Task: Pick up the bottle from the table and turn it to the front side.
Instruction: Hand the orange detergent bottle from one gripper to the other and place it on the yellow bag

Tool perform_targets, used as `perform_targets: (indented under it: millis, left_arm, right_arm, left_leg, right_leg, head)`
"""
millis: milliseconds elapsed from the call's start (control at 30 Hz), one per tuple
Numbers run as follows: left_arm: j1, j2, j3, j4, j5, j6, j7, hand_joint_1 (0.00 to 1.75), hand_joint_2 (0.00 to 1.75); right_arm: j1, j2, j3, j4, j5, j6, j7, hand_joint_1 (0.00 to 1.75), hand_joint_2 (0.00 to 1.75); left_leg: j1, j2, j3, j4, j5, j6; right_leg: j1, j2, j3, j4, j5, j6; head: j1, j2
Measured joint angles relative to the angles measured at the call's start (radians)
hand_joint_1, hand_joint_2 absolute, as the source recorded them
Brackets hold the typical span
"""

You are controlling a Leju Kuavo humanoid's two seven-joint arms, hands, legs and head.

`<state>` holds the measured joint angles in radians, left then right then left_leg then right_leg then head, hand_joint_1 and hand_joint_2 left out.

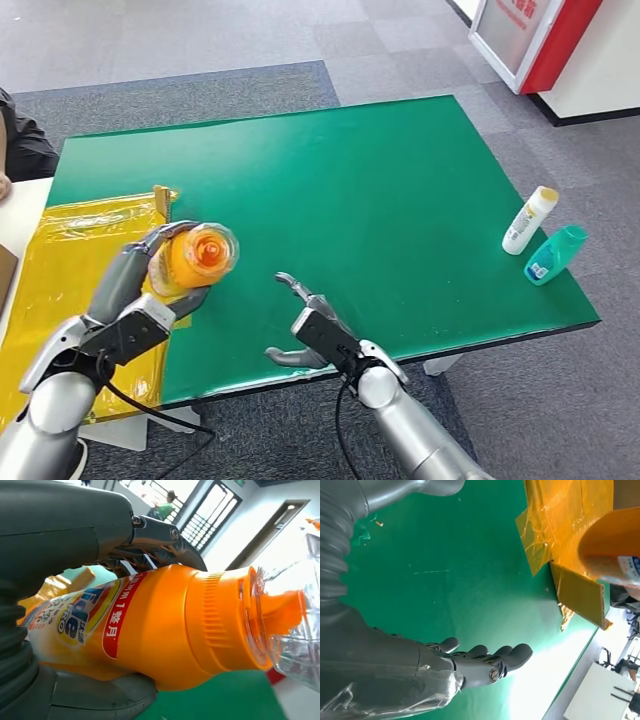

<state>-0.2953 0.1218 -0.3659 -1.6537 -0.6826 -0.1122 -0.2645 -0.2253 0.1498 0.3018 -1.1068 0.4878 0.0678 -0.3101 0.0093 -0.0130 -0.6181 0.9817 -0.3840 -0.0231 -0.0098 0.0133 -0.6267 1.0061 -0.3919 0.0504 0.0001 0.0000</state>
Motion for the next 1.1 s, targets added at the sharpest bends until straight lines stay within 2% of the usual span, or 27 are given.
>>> perform_targets:
  millis: [200, 333, 433, 567, 700, 767, 900, 1100]
  left_arm:
    - [-0.111, 0.152, -0.067, 0.042, 0.015, -0.168, 0.113, 1.75, 1.75]
    - [-0.166, 0.248, -0.13, 0.103, 0.01, -0.205, 0.15, 1.75, 1.75]
    - [-0.182, 0.285, -0.17, 0.146, -0.024, -0.205, 0.188, 1.75, 1.75]
    - [-0.184, 0.292, -0.182, 0.16, -0.04, -0.204, 0.204, 1.75, 1.75]
    - [-0.184, 0.314, -0.244, 0.291, -0.201, -0.138, 0.261, 1.75, 1.75]
    - [-0.183, 0.304, -0.248, 0.325, -0.26, -0.11, 0.276, 1.75, 1.75]
    - [-0.179, 0.26, -0.245, 0.387, -0.422, -0.026, 0.3, 1.75, 1.75]
    - [-0.16, 0.158, -0.206, 0.453, -0.614, 0.072, 0.322, 1.75, 1.75]
  right_arm:
    - [0.016, -0.009, -0.025, -0.015, -0.009, 0.009, -0.008, 0.0, 1.75]
    - [0.022, -0.016, -0.036, -0.016, -0.017, 0.013, -0.013, 0.0, 1.75]
    - [0.023, -0.02, -0.039, -0.016, -0.019, 0.013, -0.015, 0.0, 1.75]
    - [0.023, -0.021, -0.039, -0.016, -0.019, 0.013, -0.016, 0.0, 1.75]
    - [0.024, -0.023, -0.039, -0.016, -0.019, 0.014, -0.016, 0.0, 1.75]
    - [0.024, -0.023, -0.039, -0.016, -0.018, 0.016, -0.015, 0.0, 1.75]
    - [0.025, -0.023, -0.039, -0.016, -0.012, 0.02, -0.013, 0.0, 1.75]
    - [0.026, -0.019, -0.039, -0.016, 0.0, 0.024, -0.006, 0.0, 1.75]
  left_leg:
    - [0.0, 0.002, 0.0, 0.0, 0.0, 0.0]
    - [0.0, 0.002, 0.0, 0.0, 0.0, 0.0]
    - [0.0, 0.002, 0.0, 0.0, 0.0, 0.0]
    - [0.0, 0.002, 0.0, 0.0, 0.0, 0.0]
    - [0.0, 0.002, 0.0, 0.0, 0.0, 0.0]
    - [0.0, 0.002, 0.0, 0.0, 0.0, 0.0]
    - [0.0, 0.002, 0.0, 0.0, 0.0, 0.0]
    - [0.0, 0.002, 0.0, 0.0, 0.0, 0.0]
  right_leg:
    - [0.0, 0.001, -0.001, 0.0, 0.001, -0.001]
    - [0.0, 0.002, -0.002, 0.0, 0.001, -0.001]
    - [0.0, 0.002, -0.001, 0.0, 0.001, -0.001]
    - [0.0, 0.002, -0.001, 0.0, 0.001, -0.001]
    - [0.0, 0.002, -0.001, 0.0, 0.001, -0.001]
    - [0.0, 0.002, -0.001, 0.0, 0.001, -0.001]
    - [0.0, 0.002, -0.001, 0.0, 0.001, -0.001]
    - [0.0, 0.002, -0.001, 0.0, 0.001, -0.001]
  head:
    - [0.0, 0.0]
    - [0.0, 0.0]
    - [0.0, 0.0]
    - [0.0, 0.0]
    - [0.0, 0.0]
    - [0.0, 0.0]
    - [0.0, 0.0]
    - [0.0, 0.0]
